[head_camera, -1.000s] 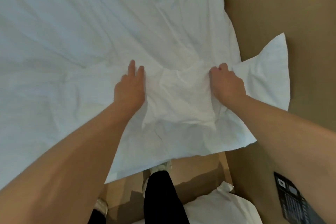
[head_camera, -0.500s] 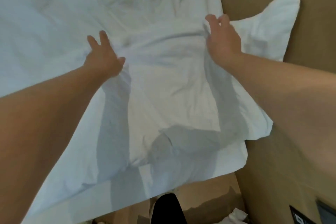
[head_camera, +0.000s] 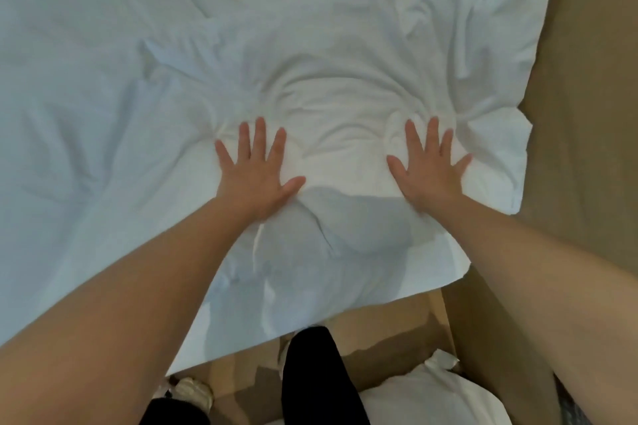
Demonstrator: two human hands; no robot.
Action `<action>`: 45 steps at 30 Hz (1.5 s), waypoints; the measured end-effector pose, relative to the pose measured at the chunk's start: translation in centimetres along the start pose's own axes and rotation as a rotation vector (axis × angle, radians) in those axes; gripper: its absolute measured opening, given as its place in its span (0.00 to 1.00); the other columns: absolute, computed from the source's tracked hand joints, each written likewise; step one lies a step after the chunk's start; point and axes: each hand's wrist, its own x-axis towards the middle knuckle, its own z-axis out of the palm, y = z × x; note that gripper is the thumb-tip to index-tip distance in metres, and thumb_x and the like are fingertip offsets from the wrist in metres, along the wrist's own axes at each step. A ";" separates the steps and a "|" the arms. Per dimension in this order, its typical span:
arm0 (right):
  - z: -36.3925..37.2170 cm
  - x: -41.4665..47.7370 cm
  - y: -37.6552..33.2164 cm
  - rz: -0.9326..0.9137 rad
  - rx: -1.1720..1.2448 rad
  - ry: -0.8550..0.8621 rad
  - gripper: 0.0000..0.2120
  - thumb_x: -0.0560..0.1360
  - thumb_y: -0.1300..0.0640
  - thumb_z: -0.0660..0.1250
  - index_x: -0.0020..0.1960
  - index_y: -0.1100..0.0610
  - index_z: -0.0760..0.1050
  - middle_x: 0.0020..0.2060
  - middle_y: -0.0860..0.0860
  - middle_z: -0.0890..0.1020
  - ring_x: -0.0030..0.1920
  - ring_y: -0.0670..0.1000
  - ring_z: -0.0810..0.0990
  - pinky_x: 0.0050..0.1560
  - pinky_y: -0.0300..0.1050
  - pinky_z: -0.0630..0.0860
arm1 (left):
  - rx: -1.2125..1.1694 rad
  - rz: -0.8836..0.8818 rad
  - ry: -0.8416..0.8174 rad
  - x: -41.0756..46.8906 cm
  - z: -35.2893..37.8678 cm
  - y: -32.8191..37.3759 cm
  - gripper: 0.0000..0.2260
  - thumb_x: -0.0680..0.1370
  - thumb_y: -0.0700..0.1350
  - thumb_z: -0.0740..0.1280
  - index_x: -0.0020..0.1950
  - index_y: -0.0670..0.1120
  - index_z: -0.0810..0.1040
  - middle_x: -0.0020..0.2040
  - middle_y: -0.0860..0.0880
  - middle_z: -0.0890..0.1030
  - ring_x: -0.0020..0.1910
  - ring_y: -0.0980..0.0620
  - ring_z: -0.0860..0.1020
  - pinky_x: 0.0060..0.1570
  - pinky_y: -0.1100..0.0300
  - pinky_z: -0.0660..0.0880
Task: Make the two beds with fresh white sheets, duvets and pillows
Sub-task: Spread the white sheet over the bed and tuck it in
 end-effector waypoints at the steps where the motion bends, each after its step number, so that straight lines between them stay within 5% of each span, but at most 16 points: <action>1: 0.6 -1.9 0.5 -0.076 -0.017 0.009 0.34 0.81 0.38 0.49 0.79 0.46 0.37 0.78 0.52 0.35 0.78 0.59 0.36 0.72 0.72 0.42 | 0.008 0.041 -0.020 -1.8 0.7 0.2 0.40 0.76 0.71 0.46 0.79 0.51 0.36 0.78 0.44 0.34 0.77 0.41 0.35 0.71 0.31 0.42; 5: 2.2 -9.3 3.4 -0.445 -0.382 0.023 0.46 0.73 0.37 0.65 0.80 0.47 0.42 0.79 0.58 0.42 0.78 0.64 0.44 0.70 0.75 0.50 | 0.229 0.164 -0.065 -10.5 4.0 0.8 0.47 0.73 0.68 0.59 0.78 0.49 0.34 0.78 0.40 0.36 0.77 0.36 0.39 0.68 0.27 0.46; 7: 2.1 -9.4 3.7 -0.408 -0.569 0.004 0.49 0.74 0.46 0.69 0.79 0.47 0.36 0.78 0.62 0.42 0.77 0.69 0.48 0.69 0.73 0.52 | 0.320 0.091 -0.046 -13.2 5.4 0.1 0.48 0.75 0.51 0.67 0.76 0.49 0.30 0.78 0.38 0.37 0.76 0.31 0.41 0.65 0.24 0.47; 9: 1.5 -7.6 3.2 -0.288 -0.618 0.005 0.48 0.76 0.60 0.68 0.79 0.51 0.34 0.77 0.66 0.48 0.73 0.70 0.59 0.67 0.66 0.63 | 0.318 -0.023 -0.007 -13.1 5.9 -1.2 0.47 0.76 0.39 0.64 0.75 0.50 0.27 0.77 0.36 0.34 0.75 0.29 0.42 0.65 0.26 0.53; 11: 0.7 -6.4 3.2 -0.294 -0.706 0.010 0.41 0.74 0.63 0.71 0.79 0.58 0.51 0.68 0.67 0.68 0.55 0.66 0.78 0.50 0.58 0.78 | 0.292 -0.039 0.009 -12.4 5.9 -1.8 0.45 0.77 0.36 0.63 0.75 0.49 0.28 0.76 0.34 0.35 0.75 0.28 0.46 0.66 0.32 0.60; 13: 0.5 -6.4 4.9 -0.302 -0.754 0.006 0.38 0.73 0.60 0.73 0.77 0.61 0.59 0.59 0.64 0.76 0.39 0.60 0.81 0.37 0.50 0.79 | 0.286 0.037 -0.026 -12.2 6.5 -1.5 0.42 0.78 0.33 0.60 0.75 0.48 0.29 0.77 0.34 0.38 0.75 0.28 0.47 0.69 0.37 0.62; 16: 2.1 -8.3 6.3 -0.241 -0.822 -0.159 0.38 0.80 0.58 0.63 0.79 0.59 0.40 0.73 0.64 0.61 0.56 0.60 0.79 0.53 0.51 0.76 | 0.312 0.164 -0.160 -14.0 8.2 -1.9 0.42 0.77 0.30 0.57 0.76 0.48 0.29 0.76 0.36 0.33 0.75 0.29 0.40 0.74 0.40 0.52; 19: 2.4 -8.7 4.7 -0.115 -0.636 -0.311 0.42 0.80 0.59 0.62 0.79 0.55 0.32 0.77 0.63 0.44 0.75 0.68 0.56 0.70 0.62 0.64 | 0.275 0.186 -0.276 -14.4 7.7 -2.6 0.40 0.79 0.42 0.59 0.76 0.50 0.28 0.76 0.42 0.28 0.74 0.35 0.31 0.75 0.39 0.42; 22: 1.4 -8.6 3.4 0.027 -0.518 -0.433 0.39 0.81 0.57 0.59 0.79 0.52 0.34 0.78 0.59 0.40 0.77 0.68 0.43 0.72 0.69 0.56 | 0.240 0.211 -0.285 -13.9 5.7 -3.2 0.32 0.82 0.57 0.51 0.78 0.51 0.35 0.78 0.47 0.32 0.77 0.42 0.34 0.73 0.36 0.42; 26: 1.8 -8.7 0.8 0.069 -0.109 -0.201 0.23 0.80 0.57 0.52 0.75 0.53 0.57 0.74 0.54 0.57 0.74 0.63 0.55 0.68 0.68 0.63 | 0.340 0.050 -0.185 -15.3 3.7 -7.4 0.30 0.82 0.57 0.47 0.79 0.47 0.39 0.79 0.44 0.36 0.78 0.41 0.38 0.71 0.33 0.46; 32: 1.6 -10.5 1.2 0.271 0.061 -0.208 0.25 0.81 0.53 0.53 0.76 0.50 0.51 0.78 0.55 0.47 0.77 0.62 0.45 0.70 0.66 0.61 | 0.351 -0.001 -0.182 -16.0 2.4 -10.5 0.31 0.82 0.57 0.48 0.79 0.47 0.40 0.79 0.42 0.38 0.78 0.38 0.42 0.71 0.36 0.54; 36: 0.4 -11.0 2.1 0.430 0.371 0.120 0.22 0.80 0.60 0.55 0.73 0.60 0.61 0.72 0.57 0.64 0.67 0.61 0.69 0.58 0.51 0.70 | 0.265 0.109 -0.171 -15.0 2.4 -6.3 0.30 0.83 0.54 0.49 0.79 0.46 0.37 0.78 0.42 0.36 0.78 0.40 0.40 0.73 0.38 0.49; 39: -0.3 -9.6 3.5 0.895 0.701 0.382 0.21 0.80 0.59 0.58 0.72 0.64 0.63 0.68 0.60 0.68 0.63 0.62 0.73 0.57 0.50 0.71 | 0.173 0.200 -0.123 -12.9 2.1 -1.2 0.32 0.82 0.54 0.52 0.79 0.47 0.38 0.78 0.41 0.35 0.78 0.41 0.39 0.74 0.40 0.48; 41: -0.3 -8.8 4.8 1.161 1.060 0.356 0.25 0.80 0.53 0.60 0.73 0.63 0.62 0.67 0.60 0.71 0.63 0.62 0.74 0.62 0.55 0.73 | 0.116 0.253 -0.079 -11.1 1.8 1.9 0.33 0.82 0.54 0.54 0.79 0.47 0.39 0.78 0.41 0.35 0.78 0.42 0.38 0.75 0.41 0.48; 45: 0.5 -8.4 5.9 1.098 1.864 0.139 0.21 0.74 0.44 0.69 0.60 0.57 0.74 0.53 0.55 0.80 0.53 0.57 0.80 0.56 0.56 0.79 | 0.141 0.327 -0.064 -7.9 2.0 6.3 0.35 0.81 0.55 0.56 0.79 0.51 0.37 0.78 0.45 0.34 0.77 0.40 0.36 0.73 0.36 0.46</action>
